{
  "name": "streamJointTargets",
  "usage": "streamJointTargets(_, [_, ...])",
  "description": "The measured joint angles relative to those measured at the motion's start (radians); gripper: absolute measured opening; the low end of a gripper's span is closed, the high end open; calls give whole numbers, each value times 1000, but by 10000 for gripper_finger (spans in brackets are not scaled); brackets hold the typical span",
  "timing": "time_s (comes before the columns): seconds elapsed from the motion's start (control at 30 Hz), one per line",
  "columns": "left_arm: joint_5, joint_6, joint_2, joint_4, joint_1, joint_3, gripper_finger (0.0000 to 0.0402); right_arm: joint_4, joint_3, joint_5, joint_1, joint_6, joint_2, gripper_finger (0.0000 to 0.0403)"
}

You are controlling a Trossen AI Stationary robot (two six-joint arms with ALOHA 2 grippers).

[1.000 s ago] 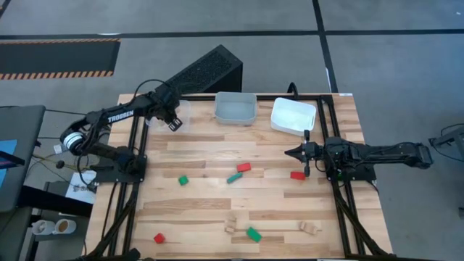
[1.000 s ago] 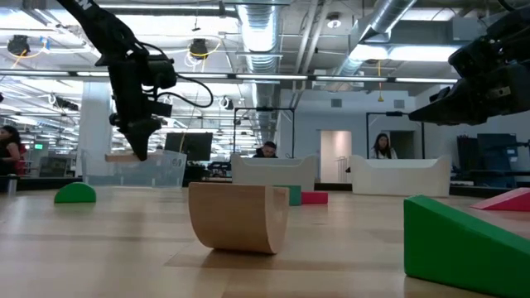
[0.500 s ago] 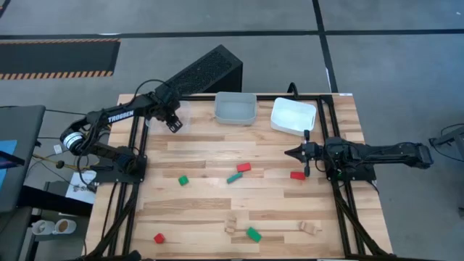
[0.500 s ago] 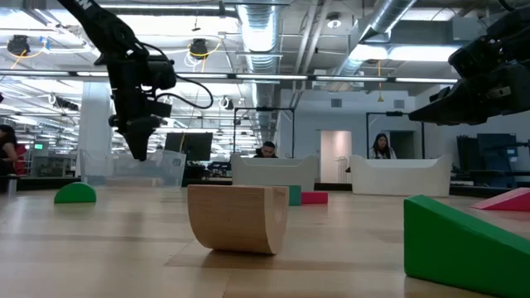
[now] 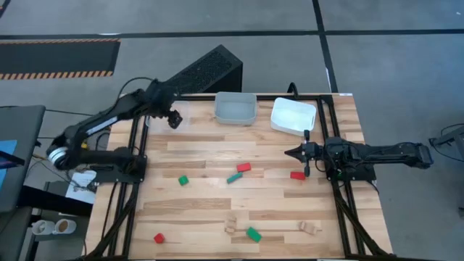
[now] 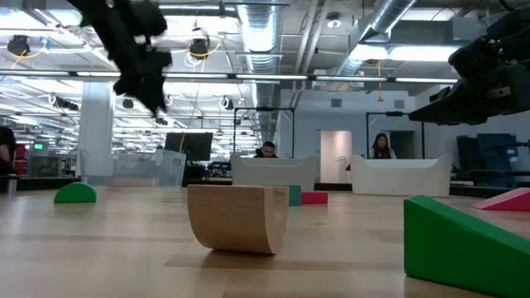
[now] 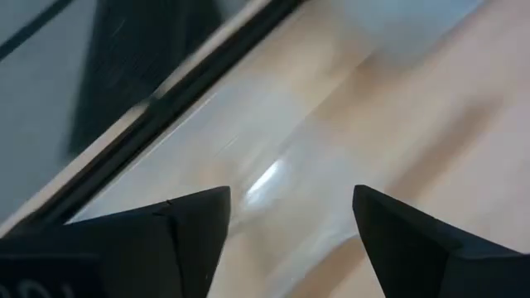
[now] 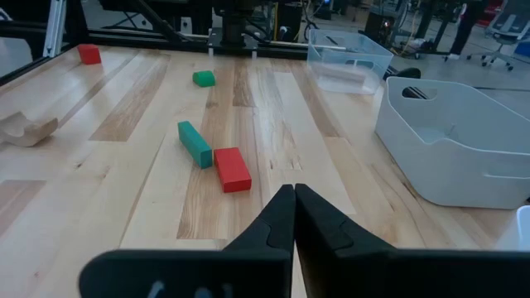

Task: Sort & place blocks by color
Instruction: Put the top right red block into the white bin

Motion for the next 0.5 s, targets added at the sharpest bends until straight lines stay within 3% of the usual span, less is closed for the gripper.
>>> streamJointTargets(0.1, [112,-72,-123,129,-108,-58,241,0,0,0,0,0,0,27])
streamJointTargets(0.17, [125,-120,-203,210,-196,-107,241,0,0,0,0,0,0,27])
streamJointTargets(0.37, [31,-240,-380,331,-448,-231,241,0,0,0,0,0,0,29])
streamJointTargets(0.5, [-40,-338,-417,336,-592,-283,241,0,0,0,0,0,0,28])
